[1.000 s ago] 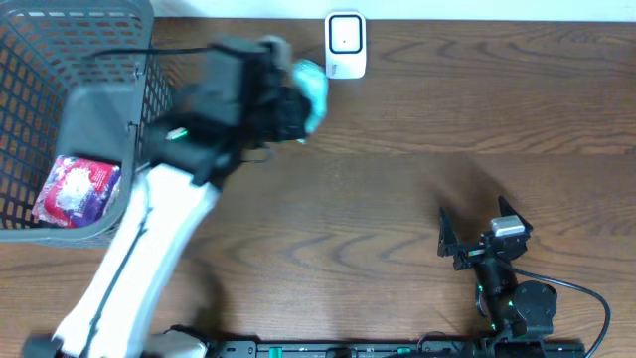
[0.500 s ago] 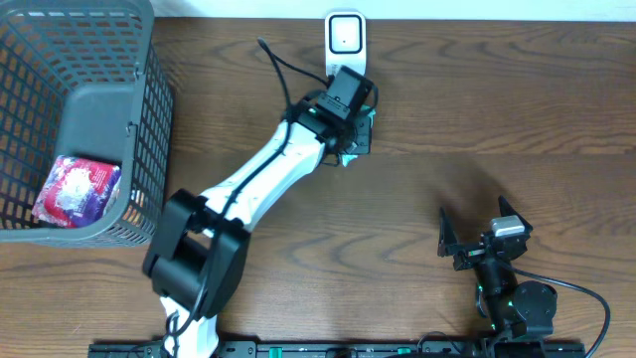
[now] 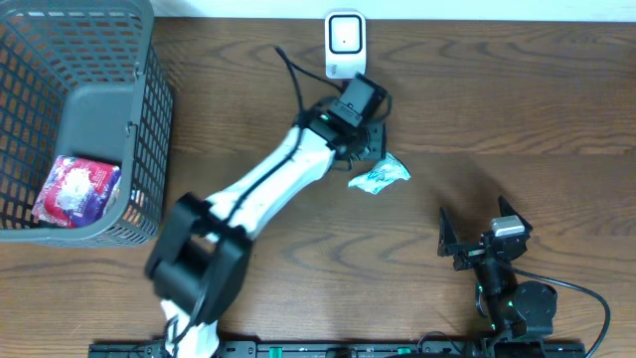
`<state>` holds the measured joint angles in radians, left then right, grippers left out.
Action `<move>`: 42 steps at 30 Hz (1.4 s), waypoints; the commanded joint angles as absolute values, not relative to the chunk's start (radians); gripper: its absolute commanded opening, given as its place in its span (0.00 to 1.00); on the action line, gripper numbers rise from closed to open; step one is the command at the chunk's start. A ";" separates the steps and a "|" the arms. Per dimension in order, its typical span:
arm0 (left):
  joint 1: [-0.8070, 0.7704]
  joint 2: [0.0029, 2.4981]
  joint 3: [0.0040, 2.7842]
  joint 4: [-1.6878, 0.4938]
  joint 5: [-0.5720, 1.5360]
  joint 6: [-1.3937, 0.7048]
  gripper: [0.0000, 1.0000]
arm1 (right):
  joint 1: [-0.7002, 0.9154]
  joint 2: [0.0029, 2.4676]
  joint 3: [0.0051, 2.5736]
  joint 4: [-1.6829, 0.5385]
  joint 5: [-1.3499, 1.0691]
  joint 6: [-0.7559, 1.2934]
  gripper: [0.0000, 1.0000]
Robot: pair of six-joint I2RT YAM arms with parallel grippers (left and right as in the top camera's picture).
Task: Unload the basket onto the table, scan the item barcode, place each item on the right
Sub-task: 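Carry the green wrapper to the table center and release it, then reach the left gripper into the basket and grasp the floral pack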
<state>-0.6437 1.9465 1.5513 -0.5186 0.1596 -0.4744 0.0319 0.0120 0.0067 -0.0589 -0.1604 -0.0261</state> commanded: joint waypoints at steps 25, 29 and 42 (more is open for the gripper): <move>0.424 1.478 1.555 -0.897 -0.256 -0.443 0.69 | 0.027 0.006 0.005 -0.064 -0.160 -0.012 0.99; 0.418 1.573 1.554 -0.931 -0.283 -0.443 0.84 | 0.027 0.006 0.005 -0.064 -0.160 -0.012 0.99; 0.418 1.872 1.553 -0.990 -0.383 -0.459 0.92 | 0.027 0.006 0.005 -0.064 -0.160 -0.012 0.99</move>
